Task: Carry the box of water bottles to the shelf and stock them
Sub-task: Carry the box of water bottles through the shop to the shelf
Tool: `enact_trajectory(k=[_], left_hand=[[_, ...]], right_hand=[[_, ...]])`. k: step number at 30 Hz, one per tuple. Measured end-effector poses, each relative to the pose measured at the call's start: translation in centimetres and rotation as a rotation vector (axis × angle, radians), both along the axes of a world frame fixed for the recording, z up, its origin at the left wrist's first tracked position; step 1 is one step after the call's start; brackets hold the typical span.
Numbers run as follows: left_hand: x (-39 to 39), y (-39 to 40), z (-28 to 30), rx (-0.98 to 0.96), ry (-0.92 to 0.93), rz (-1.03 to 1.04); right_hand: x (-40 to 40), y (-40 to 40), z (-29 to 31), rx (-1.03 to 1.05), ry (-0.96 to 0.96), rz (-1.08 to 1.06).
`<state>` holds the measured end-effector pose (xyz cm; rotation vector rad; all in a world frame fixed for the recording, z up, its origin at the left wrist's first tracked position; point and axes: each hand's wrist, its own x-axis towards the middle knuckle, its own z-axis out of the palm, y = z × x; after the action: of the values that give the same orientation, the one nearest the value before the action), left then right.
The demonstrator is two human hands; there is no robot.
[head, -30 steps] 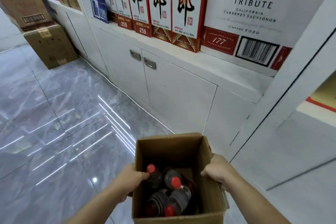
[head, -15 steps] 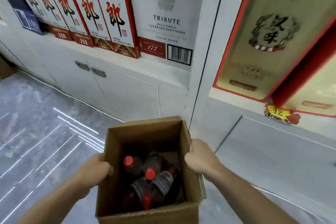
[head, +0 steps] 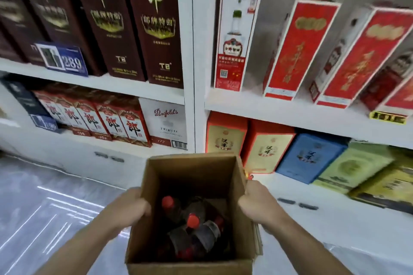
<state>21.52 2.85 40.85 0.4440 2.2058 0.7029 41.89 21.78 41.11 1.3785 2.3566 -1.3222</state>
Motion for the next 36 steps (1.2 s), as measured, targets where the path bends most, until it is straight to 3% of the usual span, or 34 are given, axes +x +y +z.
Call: enact_trajectory(k=[5,13,18,25,31,36], left_hand=[[3.3,-0.2,12.8,0.049,0.048,-0.161],[9.5,0.8,23.2,0.100,0.107,-0.457],[14.7,5.9,25.4,0.193,0.145,-0.687],[25.5,14.8,26.1,0.245,0.117,-0.944],[39.7,21.2,27.9,0.359,0.055,-1.169],[50.8,26.2,27.5,0.375,0.054,-1.316]], right_hand=[[4.6,-2.5,11.6,0.033,0.097,-0.195],[15.0,-6.3,20.5,0.031,0.194,-0.459],[22.7,-6.9,24.3,0.132,0.228,-0.633],[34.8,-8.1,25.3,0.284,0.223,-0.918],[46.6,-8.6,25.9,0.349,0.202,-1.236],[56.0,-7.8,26.9,0.417,0.168,-1.383]])
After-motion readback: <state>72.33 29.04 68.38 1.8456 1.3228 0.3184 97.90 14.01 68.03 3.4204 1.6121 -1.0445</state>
